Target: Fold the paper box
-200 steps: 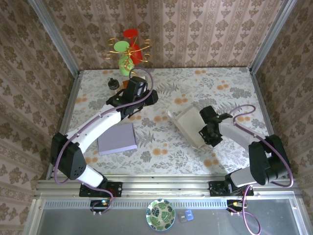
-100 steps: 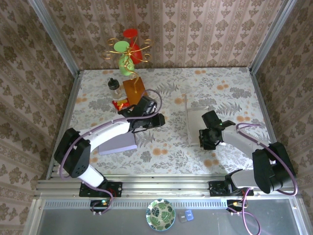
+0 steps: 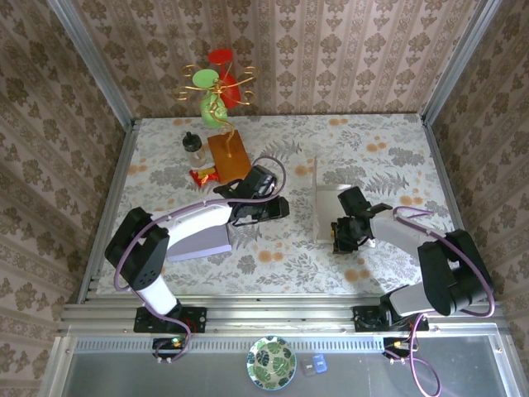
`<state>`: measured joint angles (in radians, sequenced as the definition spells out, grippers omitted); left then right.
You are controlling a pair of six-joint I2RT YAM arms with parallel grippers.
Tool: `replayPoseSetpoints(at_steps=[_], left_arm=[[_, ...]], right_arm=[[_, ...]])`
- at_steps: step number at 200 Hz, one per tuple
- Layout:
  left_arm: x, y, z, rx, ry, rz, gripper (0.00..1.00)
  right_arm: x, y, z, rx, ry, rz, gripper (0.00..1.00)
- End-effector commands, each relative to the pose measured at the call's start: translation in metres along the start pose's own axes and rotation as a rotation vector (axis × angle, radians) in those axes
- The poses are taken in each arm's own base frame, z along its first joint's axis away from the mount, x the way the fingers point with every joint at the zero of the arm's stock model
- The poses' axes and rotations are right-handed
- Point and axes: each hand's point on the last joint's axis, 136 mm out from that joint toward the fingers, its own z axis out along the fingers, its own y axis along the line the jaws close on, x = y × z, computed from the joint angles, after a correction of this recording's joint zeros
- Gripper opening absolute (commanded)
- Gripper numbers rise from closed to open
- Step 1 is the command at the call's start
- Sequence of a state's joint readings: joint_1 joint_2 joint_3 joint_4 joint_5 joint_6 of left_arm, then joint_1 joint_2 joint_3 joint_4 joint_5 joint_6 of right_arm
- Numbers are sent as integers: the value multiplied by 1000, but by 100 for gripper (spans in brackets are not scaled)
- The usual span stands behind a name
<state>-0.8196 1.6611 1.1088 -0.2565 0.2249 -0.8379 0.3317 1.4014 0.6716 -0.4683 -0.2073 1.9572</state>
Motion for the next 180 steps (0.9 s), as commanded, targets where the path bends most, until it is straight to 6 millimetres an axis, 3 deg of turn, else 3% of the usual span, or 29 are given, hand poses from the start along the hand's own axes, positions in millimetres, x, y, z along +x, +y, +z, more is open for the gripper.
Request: replayPoseSetpoints(at_steps=[1,33,78,105,131,155,180], left_arm=[[-8,-12,-3,19,-16,20,33],[-17,-16,-12,-2,-45,54,34],[-28,-21,-28,-31,-79,111,35],[-38,-33,-47,-19,-126,195,35],[-46,-52,-73,50,-205,331,35],[-45,-65,-96,127,-290,442,34],[-39,-61,-110,140,-340,489,33]], right_arm=[[6,7,-16,-41,4,-35,52],[2,18,-48,-90,-55,-160,61],[-7,48,-109,-232,-201,-455,61],[13,84,-146,-336,-260,-883,60],[44,85,-157,-342,-174,-1256,60],[66,80,-166,-350,-99,-1432,61],[78,78,-169,-306,-73,-1495,63]])
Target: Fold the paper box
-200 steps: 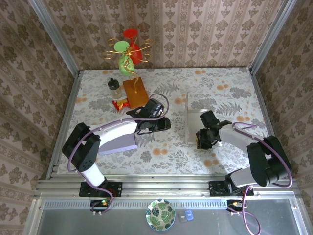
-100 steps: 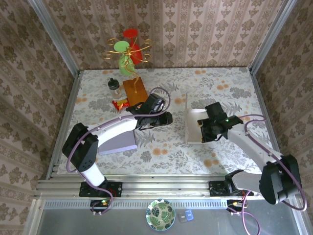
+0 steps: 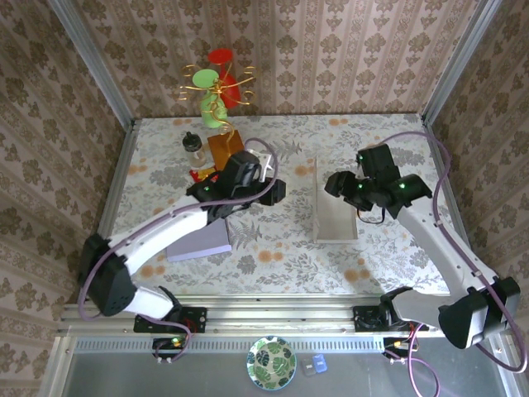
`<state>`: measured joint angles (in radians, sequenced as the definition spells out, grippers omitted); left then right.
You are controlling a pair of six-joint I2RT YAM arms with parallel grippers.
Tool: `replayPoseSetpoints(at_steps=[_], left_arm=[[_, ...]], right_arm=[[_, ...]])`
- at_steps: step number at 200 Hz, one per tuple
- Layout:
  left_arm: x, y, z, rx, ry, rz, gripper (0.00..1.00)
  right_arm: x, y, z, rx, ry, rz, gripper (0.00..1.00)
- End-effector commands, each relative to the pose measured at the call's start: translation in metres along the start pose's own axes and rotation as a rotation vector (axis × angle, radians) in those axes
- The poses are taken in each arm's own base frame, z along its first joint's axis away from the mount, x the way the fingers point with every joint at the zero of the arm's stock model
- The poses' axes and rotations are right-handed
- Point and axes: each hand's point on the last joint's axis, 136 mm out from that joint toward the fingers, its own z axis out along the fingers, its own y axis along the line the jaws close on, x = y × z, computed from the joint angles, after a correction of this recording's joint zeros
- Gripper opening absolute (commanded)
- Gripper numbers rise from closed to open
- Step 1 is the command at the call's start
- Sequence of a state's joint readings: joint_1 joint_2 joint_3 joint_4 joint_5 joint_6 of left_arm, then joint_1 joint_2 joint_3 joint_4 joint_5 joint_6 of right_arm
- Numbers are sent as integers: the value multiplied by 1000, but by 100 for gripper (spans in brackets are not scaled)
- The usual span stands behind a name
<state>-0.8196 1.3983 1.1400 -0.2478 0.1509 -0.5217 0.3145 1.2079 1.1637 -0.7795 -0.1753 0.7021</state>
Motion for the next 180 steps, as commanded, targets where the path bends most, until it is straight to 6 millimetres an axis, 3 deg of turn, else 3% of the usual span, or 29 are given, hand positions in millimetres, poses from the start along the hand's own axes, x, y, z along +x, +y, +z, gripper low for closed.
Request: replayPoseSetpoints(at_steps=[1,41,93,143,180], left_arm=[[1,-4,-11,27,-52,120,33],[31,11,-26,-21,19,147,32],[52,14,-45,-47,32,174,32],[55,8,-47,-52,38,198,32],[58,4,-49,-46,50,211,31]], right_arm=[[17,11,-3,-9,111,-183,63],[15,35,8,-15,131,-173,60],[9,45,34,77,159,-113,47],[-3,46,48,126,109,46,22],[-22,35,37,174,-52,293,0]])
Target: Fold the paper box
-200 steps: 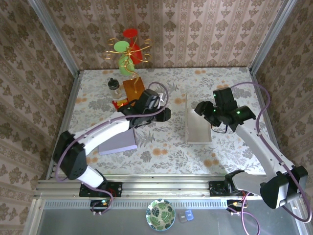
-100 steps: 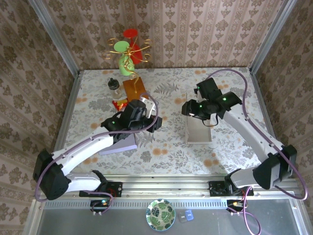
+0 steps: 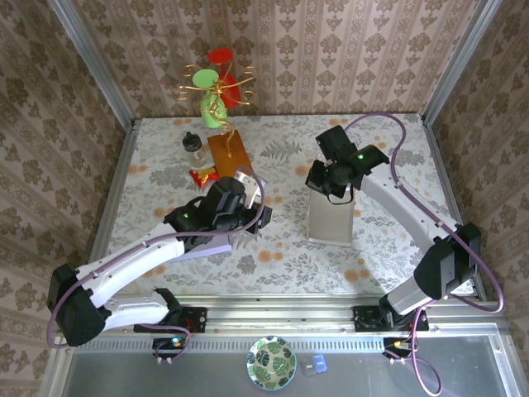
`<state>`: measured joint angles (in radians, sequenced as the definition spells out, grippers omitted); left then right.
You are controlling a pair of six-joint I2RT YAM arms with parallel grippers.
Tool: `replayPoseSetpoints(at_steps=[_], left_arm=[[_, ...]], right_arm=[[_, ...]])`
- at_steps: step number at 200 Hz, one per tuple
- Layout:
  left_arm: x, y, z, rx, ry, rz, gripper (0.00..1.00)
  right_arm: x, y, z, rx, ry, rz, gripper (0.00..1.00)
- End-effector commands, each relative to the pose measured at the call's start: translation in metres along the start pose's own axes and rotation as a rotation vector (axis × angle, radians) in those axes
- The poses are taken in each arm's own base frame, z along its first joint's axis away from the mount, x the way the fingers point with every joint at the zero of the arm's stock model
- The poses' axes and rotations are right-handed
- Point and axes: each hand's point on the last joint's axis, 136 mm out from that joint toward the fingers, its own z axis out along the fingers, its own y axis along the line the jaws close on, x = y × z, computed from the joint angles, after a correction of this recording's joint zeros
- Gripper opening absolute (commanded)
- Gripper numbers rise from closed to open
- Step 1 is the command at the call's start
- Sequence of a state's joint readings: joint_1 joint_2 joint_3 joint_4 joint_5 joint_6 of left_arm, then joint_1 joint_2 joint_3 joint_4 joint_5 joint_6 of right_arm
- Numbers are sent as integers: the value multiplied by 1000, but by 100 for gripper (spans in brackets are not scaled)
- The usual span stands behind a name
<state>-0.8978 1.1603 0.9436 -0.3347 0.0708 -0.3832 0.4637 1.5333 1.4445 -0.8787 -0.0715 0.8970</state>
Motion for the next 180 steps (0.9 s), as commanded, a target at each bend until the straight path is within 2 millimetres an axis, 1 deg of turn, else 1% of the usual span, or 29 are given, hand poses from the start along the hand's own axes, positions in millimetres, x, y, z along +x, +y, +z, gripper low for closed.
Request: replayPoseSetpoints(at_steps=[1,25,51,61,80,99,121,144,160,170,180], left_arm=[[1,-1,-5,-12,11,32,31],[5,-3,-6,-6,21,32,31],[9,-2,-7,-6,39,26,31],[11,-2,-7,-4,42,23,31],[15,-4,-8,9,57,11,31],[18,-6,-6,23,67,-6,31],[21,-9,-3,44,80,-8,31],[22,-11,2,51,107,14,32],[22,-11,6,46,127,39,33],[22,-9,8,42,136,54,33],[22,-8,10,37,141,63,34]], right_arm=[[-18,-9,-14,34,-139,223,0],[-27,-22,-23,79,-227,438,0],[-28,-37,-22,123,-303,713,0],[-30,-42,-25,141,-344,814,0],[-39,-42,-32,171,-399,938,0],[-47,-39,-26,194,-411,1036,0],[-55,-30,-13,197,-412,1097,0],[-61,-21,-7,201,-406,1109,0],[-62,-21,-3,206,-405,1110,1],[-62,-20,-1,203,-399,1103,4],[-62,-19,0,195,-395,1092,9]])
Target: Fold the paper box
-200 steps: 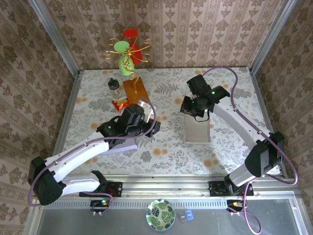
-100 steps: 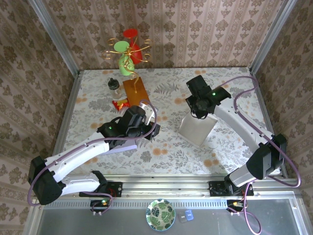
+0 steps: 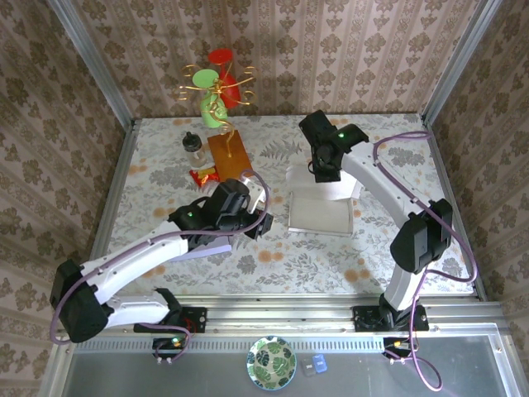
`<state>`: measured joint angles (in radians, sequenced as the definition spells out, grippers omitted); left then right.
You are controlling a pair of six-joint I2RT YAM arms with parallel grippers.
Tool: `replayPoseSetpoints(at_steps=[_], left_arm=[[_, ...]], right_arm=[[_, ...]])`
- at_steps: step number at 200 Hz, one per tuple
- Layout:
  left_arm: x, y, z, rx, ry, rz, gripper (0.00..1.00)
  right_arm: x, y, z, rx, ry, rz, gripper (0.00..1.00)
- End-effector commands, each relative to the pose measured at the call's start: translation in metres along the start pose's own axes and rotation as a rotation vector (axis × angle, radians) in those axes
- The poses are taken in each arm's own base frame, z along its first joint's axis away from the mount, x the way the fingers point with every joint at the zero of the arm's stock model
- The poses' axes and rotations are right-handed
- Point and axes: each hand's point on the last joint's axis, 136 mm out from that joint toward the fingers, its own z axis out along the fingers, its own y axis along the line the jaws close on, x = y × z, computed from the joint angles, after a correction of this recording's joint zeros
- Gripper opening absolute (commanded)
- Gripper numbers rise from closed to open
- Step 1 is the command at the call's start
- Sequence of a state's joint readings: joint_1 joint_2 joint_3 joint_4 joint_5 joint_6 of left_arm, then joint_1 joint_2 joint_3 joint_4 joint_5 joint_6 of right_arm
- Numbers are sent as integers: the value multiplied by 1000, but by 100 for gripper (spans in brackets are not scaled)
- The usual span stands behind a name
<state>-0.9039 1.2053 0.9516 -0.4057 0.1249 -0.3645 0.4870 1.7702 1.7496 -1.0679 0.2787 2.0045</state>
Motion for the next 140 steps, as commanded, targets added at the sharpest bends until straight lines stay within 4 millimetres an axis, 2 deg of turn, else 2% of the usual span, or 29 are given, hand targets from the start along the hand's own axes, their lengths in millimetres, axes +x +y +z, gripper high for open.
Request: replayPoseSetpoints(at_steps=[1,20,38,70,86,101,105,113,124,140], left_arm=[[-4,-5,0,14,21,52,34],[-7,-1,5,7,28,55,36],[-14,3,10,-2,26,63,39],[-33,17,20,-4,20,74,42],[-42,26,29,-3,32,74,43],[-52,35,38,-1,37,88,43],[-54,36,40,1,40,94,43],[-57,40,48,8,51,105,43],[-64,44,55,17,56,124,43],[-72,53,71,31,67,146,43]], right_arm=[[-13,0,-3,1,-59,32,10],[-12,8,-6,-38,-51,-23,22],[-19,25,-20,-116,-77,-130,32],[-38,56,-46,-298,-114,-429,37],[-54,61,-60,-392,-129,-605,39],[-65,58,-63,-491,-120,-837,42],[-67,58,-76,-556,-113,-896,42],[-66,52,-81,-645,-73,-1036,43],[-69,32,-80,-688,-10,-1205,42],[-83,-8,-66,-626,52,-1397,40]])
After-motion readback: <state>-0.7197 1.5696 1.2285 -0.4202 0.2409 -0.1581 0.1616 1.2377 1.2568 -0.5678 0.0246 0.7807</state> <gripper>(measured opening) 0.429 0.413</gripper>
